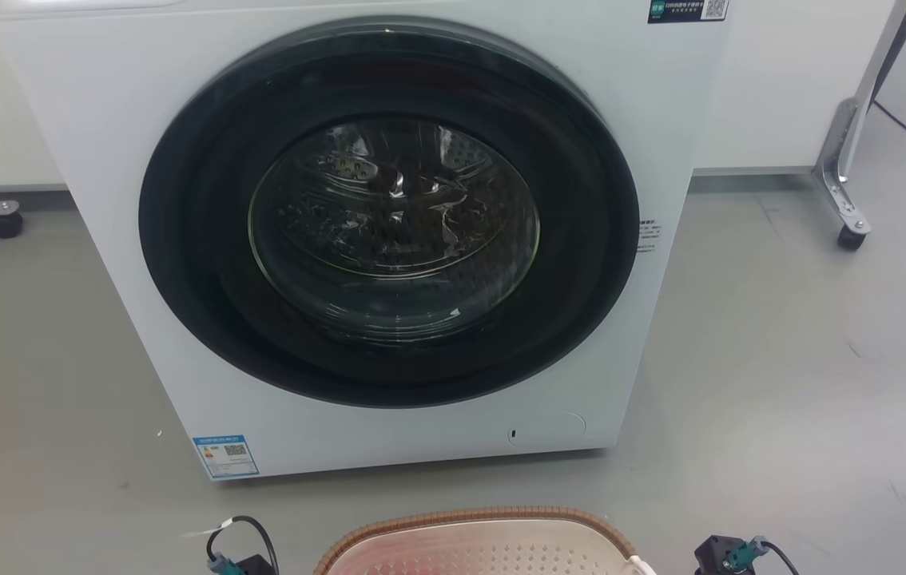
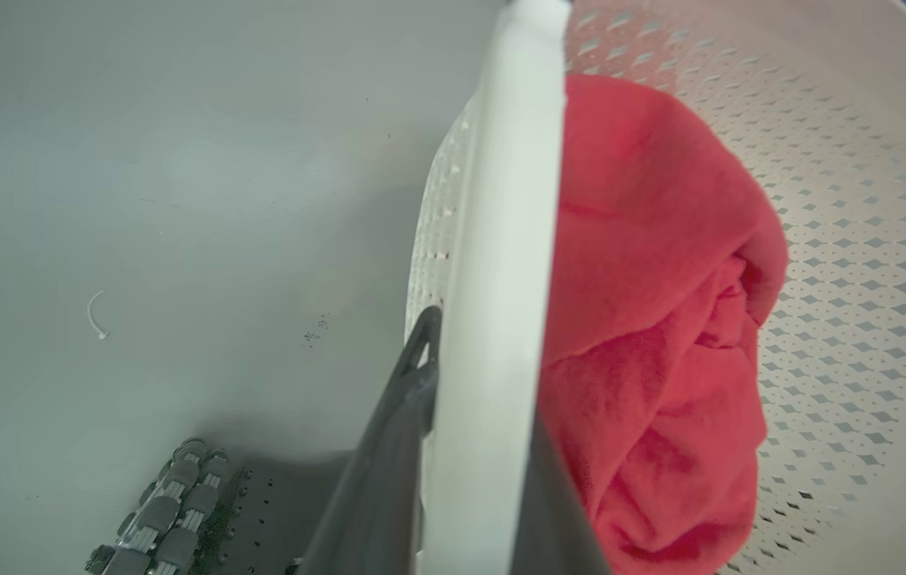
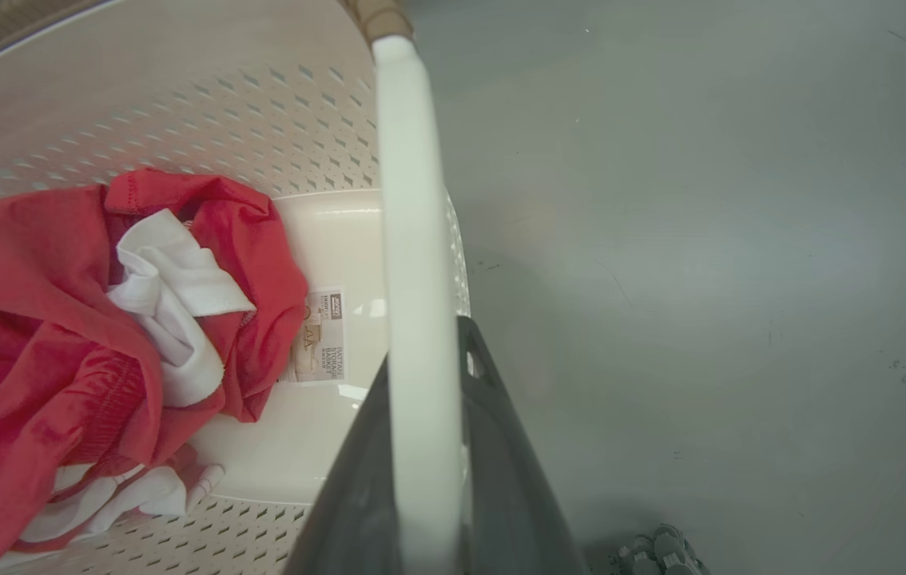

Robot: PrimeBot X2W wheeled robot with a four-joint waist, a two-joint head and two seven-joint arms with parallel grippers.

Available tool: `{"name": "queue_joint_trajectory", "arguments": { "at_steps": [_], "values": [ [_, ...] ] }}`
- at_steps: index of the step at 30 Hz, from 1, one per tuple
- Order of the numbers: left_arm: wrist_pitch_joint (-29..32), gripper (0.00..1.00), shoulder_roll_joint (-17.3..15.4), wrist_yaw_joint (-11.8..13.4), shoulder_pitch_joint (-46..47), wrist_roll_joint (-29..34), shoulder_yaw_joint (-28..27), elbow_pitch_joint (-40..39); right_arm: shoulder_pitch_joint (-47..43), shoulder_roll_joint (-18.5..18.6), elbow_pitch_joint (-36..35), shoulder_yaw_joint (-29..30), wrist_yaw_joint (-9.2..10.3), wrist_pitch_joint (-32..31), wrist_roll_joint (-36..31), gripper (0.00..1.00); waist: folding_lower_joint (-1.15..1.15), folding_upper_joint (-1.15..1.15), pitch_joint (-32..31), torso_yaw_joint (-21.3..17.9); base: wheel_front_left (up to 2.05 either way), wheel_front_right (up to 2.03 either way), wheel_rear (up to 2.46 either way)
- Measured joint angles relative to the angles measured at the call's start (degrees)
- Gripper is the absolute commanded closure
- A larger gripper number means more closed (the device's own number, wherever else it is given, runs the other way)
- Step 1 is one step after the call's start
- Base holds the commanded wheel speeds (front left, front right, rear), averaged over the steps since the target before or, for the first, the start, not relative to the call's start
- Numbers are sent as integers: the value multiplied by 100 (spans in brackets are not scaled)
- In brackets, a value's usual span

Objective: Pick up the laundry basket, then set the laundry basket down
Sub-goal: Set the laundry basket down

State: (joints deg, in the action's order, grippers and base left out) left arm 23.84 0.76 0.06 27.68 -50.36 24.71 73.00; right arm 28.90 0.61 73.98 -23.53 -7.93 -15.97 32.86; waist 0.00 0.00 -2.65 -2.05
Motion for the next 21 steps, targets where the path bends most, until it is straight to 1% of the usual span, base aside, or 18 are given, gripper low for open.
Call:
{"name": "queue_joint_trajectory", "arguments": {
  "at_steps": [12, 21],
  "values": [
    [-313, 100, 2, 22, 7, 0, 96, -126, 60, 27, -44, -23, 2, 383, -10, 100, 0, 0, 394, -52, 0, 0, 0],
    [-690, 100, 16, 43, 395, 10, 143, -313, 399, 157, -221, -15, 43, 869, -62, 100, 1, 1, 1037, -93, 0, 0, 0]
  ]
}}
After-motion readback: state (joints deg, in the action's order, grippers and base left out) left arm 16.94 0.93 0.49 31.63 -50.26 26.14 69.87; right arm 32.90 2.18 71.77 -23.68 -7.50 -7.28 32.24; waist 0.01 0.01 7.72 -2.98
